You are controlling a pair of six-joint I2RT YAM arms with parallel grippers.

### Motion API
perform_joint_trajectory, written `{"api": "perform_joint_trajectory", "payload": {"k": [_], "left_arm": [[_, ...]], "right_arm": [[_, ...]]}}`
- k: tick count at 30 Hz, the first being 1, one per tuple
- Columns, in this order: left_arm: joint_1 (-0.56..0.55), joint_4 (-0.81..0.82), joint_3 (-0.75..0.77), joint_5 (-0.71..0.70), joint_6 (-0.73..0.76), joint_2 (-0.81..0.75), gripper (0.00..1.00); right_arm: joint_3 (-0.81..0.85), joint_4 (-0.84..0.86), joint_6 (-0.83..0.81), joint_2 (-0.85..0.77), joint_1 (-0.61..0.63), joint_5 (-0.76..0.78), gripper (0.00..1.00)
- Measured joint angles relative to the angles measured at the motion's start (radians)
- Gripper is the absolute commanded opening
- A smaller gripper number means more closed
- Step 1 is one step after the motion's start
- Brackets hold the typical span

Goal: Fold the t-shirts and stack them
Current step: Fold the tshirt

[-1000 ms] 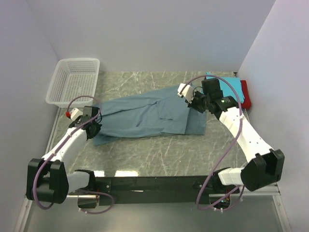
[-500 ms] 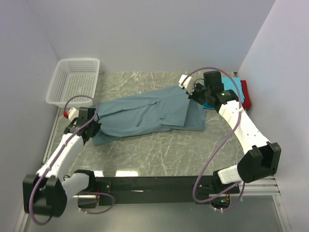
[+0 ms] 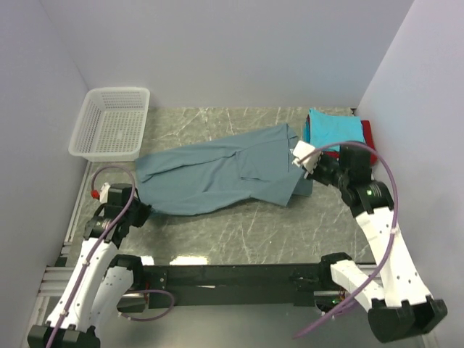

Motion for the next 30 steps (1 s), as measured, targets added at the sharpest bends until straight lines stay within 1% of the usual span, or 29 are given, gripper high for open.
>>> {"api": "perform_joint_trajectory", "payload": {"k": [6,11,16,24,30], "left_arm": [[0.0,-0.117,0.014,0.036,-0.008,-0.118,0.0],[0.0,-0.214,0.057,0.04,-0.019,-0.201,0.0],[0.0,-0.285,0.063,0.046,-0.021,-0.266,0.0],[0.0,-0.333,0.063,0.085,-0.02,-0.28,0.0],[0.0,-0.336,0.063,0.097,-0.036,-0.222,0.01]], "right_arm": [[-0.109,-0.064,-0.013,-0.135,-0.002,0.002,0.0],[-0.113,-0.106,-0.02,-0.223,-0.003,0.002,0.0],[-0.111,-0.151,-0.026,-0.284,-0.003,0.001,0.0],[-0.068,-0.227,-0.036,-0.33,-0.003,0.002,0.0],[-0.06,-0.225,-0.035,-0.292,-0.003,-0.023,0.0]]}}
